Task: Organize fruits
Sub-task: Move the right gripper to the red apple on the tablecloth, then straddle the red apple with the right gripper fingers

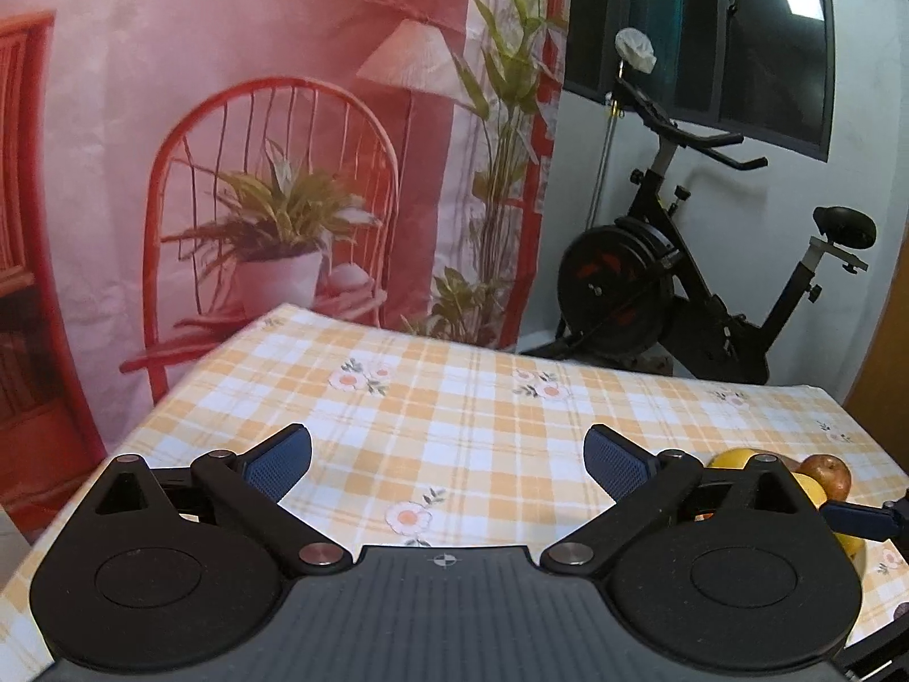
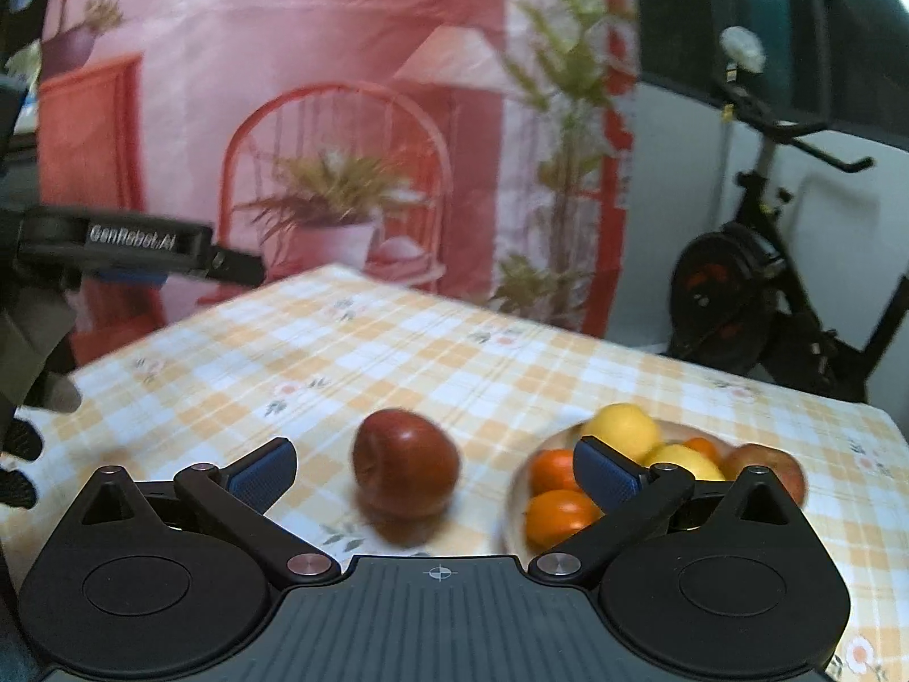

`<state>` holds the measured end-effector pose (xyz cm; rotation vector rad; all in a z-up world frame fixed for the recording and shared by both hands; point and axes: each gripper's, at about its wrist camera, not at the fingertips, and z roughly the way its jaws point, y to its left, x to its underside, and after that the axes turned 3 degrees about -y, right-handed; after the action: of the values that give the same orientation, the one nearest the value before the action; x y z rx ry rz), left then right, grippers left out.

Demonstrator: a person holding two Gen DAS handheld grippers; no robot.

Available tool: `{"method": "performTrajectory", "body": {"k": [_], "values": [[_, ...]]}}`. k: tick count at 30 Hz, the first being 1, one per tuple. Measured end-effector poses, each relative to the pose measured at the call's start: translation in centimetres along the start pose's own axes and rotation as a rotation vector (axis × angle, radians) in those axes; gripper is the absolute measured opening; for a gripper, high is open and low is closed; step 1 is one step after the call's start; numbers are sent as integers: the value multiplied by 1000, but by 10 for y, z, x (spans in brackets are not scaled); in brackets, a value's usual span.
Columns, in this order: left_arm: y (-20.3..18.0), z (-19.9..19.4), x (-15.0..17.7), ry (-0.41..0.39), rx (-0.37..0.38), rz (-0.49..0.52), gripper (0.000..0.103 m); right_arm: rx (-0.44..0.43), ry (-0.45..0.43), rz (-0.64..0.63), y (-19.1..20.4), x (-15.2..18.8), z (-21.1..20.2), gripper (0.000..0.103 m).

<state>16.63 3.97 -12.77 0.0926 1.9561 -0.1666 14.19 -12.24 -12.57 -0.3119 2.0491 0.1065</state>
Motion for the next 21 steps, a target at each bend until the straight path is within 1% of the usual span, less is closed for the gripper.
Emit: {"method": "performTrajectory", "body": {"k": [5, 8, 11, 13, 18, 21], "values": [[3, -3, 2, -46, 27, 10, 103, 22, 49, -146, 23, -2, 18, 102], [6, 2, 3, -23, 39, -1, 103, 25, 79, -209, 31, -2, 29, 102], [9, 9, 4, 14, 54, -21, 103, 17, 99, -258, 34, -2, 39, 97], [9, 13, 5, 34, 52, -20, 103, 8, 115, -289, 36, -3, 47, 96], [9, 17, 8, 47, 41, -11, 103, 4, 142, -340, 40, -1, 61, 96], [11, 18, 9, 54, 35, -19, 103, 3, 160, -366, 42, 1, 67, 93]]}}
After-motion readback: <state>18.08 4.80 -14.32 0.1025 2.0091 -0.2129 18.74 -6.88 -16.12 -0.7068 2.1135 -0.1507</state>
